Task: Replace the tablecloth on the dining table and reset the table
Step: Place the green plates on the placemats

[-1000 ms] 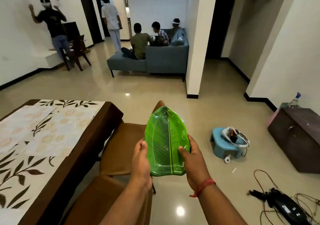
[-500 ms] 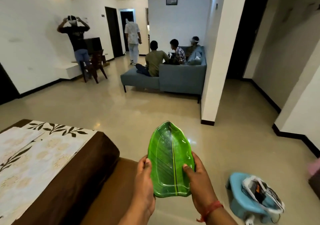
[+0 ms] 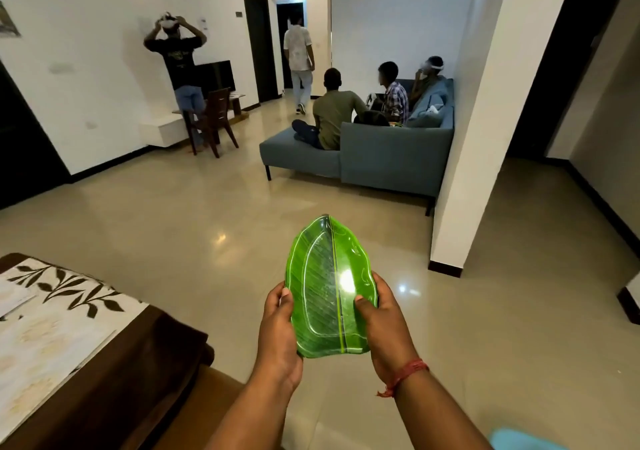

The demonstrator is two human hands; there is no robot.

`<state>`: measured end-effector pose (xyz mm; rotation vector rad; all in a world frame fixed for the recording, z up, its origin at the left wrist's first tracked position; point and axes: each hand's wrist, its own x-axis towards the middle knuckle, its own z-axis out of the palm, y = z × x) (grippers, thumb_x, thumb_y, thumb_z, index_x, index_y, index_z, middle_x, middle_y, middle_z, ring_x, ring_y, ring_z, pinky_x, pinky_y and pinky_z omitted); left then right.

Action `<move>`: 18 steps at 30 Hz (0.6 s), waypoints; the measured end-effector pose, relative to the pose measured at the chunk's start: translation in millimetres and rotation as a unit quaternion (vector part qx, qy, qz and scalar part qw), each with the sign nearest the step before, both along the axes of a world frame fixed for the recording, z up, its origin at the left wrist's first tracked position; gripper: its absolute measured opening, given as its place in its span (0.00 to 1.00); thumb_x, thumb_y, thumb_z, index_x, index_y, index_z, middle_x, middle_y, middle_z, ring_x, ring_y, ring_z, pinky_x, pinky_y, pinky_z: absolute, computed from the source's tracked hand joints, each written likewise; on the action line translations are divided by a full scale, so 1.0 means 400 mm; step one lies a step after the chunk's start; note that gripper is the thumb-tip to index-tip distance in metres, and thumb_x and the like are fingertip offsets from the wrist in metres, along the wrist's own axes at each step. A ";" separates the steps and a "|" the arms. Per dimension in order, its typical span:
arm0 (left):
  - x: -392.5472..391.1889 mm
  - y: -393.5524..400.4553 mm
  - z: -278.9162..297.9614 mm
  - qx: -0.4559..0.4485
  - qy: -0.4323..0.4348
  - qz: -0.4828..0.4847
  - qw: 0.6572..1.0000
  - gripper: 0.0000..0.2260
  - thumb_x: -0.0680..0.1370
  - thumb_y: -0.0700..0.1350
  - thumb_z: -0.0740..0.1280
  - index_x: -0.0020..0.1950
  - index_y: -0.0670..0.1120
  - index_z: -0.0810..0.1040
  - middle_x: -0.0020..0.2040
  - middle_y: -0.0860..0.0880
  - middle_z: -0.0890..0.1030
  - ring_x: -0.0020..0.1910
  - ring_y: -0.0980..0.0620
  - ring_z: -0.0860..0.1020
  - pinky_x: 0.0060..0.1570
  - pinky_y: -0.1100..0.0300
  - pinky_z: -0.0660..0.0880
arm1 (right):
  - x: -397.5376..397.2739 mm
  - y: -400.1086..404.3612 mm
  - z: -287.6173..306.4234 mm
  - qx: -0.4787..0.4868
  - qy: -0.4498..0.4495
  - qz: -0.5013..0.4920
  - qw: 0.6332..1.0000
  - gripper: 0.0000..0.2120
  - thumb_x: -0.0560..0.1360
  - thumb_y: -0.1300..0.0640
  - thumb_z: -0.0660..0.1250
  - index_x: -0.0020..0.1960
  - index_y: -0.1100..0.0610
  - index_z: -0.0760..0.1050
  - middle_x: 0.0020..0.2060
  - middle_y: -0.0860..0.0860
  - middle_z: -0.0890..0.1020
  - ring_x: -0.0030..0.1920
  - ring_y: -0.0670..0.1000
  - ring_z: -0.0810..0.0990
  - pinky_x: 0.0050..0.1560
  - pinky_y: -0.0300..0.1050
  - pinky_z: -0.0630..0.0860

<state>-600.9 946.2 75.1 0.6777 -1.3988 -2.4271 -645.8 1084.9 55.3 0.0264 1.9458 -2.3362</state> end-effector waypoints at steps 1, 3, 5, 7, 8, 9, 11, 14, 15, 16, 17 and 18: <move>-0.055 0.000 -0.006 0.002 0.000 -0.001 1.000 0.10 0.85 0.46 0.59 0.62 0.51 0.77 0.54 0.45 0.85 0.52 0.43 0.83 0.49 0.44 0.81 | -0.052 0.000 -0.001 0.000 -0.003 0.004 1.000 0.23 0.81 0.65 0.60 0.65 0.39 0.73 0.56 0.44 0.84 0.56 0.50 0.83 0.58 0.58 0.80; -0.180 0.001 -0.022 0.011 -0.008 0.000 1.000 0.10 0.85 0.45 0.58 0.62 0.50 0.76 0.55 0.45 0.84 0.50 0.45 0.84 0.44 0.49 0.80 | -0.166 0.004 -0.004 0.010 -0.011 0.001 1.000 0.23 0.81 0.65 0.60 0.64 0.38 0.73 0.55 0.43 0.84 0.55 0.48 0.83 0.58 0.56 0.80; -0.314 0.005 -0.030 0.019 -0.011 -0.008 1.000 0.10 0.85 0.44 0.58 0.62 0.50 0.76 0.55 0.45 0.84 0.49 0.45 0.83 0.44 0.50 0.79 | -0.293 0.011 -0.007 0.018 -0.008 -0.003 1.000 0.22 0.81 0.65 0.60 0.65 0.40 0.72 0.55 0.44 0.84 0.55 0.48 0.84 0.58 0.55 0.80; -0.425 0.011 -0.021 0.018 -0.015 -0.015 1.000 0.10 0.84 0.44 0.58 0.61 0.50 0.76 0.55 0.45 0.84 0.50 0.44 0.83 0.45 0.48 0.80 | -0.406 0.019 -0.004 0.024 -0.008 -0.015 1.000 0.22 0.81 0.66 0.60 0.66 0.42 0.73 0.55 0.45 0.84 0.55 0.49 0.84 0.58 0.56 0.80; -0.482 0.012 -0.015 0.017 -0.020 -0.016 1.000 0.09 0.84 0.44 0.58 0.60 0.52 0.77 0.55 0.46 0.84 0.50 0.43 0.83 0.44 0.47 0.80 | -0.464 0.019 -0.002 0.027 -0.009 -0.019 0.999 0.21 0.81 0.66 0.60 0.66 0.43 0.73 0.55 0.46 0.84 0.55 0.49 0.84 0.59 0.57 0.79; -0.542 0.009 -0.014 0.017 -0.023 -0.013 0.999 0.09 0.85 0.44 0.58 0.59 0.52 0.77 0.54 0.47 0.84 0.50 0.44 0.83 0.42 0.48 0.80 | -0.526 0.015 -0.003 0.029 -0.012 -0.018 0.999 0.21 0.81 0.66 0.60 0.67 0.44 0.73 0.55 0.46 0.84 0.55 0.50 0.84 0.59 0.57 0.79; -0.634 -0.008 -0.010 0.013 -0.030 -0.004 0.999 0.09 0.85 0.45 0.58 0.59 0.53 0.77 0.53 0.48 0.84 0.50 0.44 0.83 0.40 0.49 0.80 | -0.623 -0.002 -0.004 0.031 -0.015 -0.008 0.999 0.21 0.81 0.66 0.60 0.68 0.45 0.72 0.56 0.47 0.84 0.55 0.50 0.84 0.58 0.55 0.80; -0.797 -0.061 -0.015 0.003 -0.019 0.022 1.000 0.09 0.84 0.45 0.59 0.61 0.53 0.76 0.53 0.47 0.85 0.49 0.45 0.84 0.40 0.49 0.80 | -0.807 -0.059 -0.008 0.022 -0.010 0.024 0.999 0.21 0.81 0.66 0.60 0.68 0.46 0.72 0.56 0.47 0.84 0.55 0.49 0.84 0.57 0.53 0.80; -0.854 -0.083 -0.021 0.002 -0.016 0.039 0.999 0.09 0.84 0.45 0.59 0.61 0.52 0.76 0.53 0.47 0.85 0.48 0.45 0.84 0.40 0.49 0.81 | -0.878 -0.084 -0.014 0.024 -0.008 0.039 0.999 0.21 0.81 0.66 0.60 0.68 0.46 0.72 0.56 0.47 0.84 0.55 0.49 0.84 0.57 0.53 0.80; -0.901 -0.104 -0.020 0.002 -0.016 0.058 0.998 0.09 0.84 0.45 0.59 0.61 0.52 0.76 0.53 0.46 0.85 0.48 0.46 0.84 0.41 0.49 0.81 | -0.939 -0.109 -0.017 0.024 -0.006 0.054 0.998 0.20 0.81 0.66 0.60 0.68 0.46 0.72 0.56 0.47 0.84 0.55 0.49 0.84 0.57 0.53 0.80; -0.958 -0.134 -0.027 0.007 -0.013 0.086 0.996 0.09 0.84 0.44 0.59 0.62 0.52 0.76 0.53 0.45 0.85 0.48 0.45 0.84 0.43 0.48 0.81 | -1.013 -0.149 -0.020 0.020 -0.007 0.081 0.997 0.20 0.81 0.66 0.60 0.68 0.46 0.72 0.56 0.48 0.84 0.55 0.49 0.84 0.57 0.54 0.80; -1.003 -0.160 -0.032 0.011 -0.012 0.110 0.994 0.10 0.84 0.44 0.59 0.63 0.51 0.75 0.54 0.45 0.84 0.48 0.45 0.83 0.46 0.46 0.81 | -1.072 -0.183 -0.020 0.019 -0.007 0.104 0.994 0.20 0.81 0.66 0.60 0.68 0.47 0.72 0.56 0.48 0.84 0.55 0.50 0.84 0.57 0.54 0.80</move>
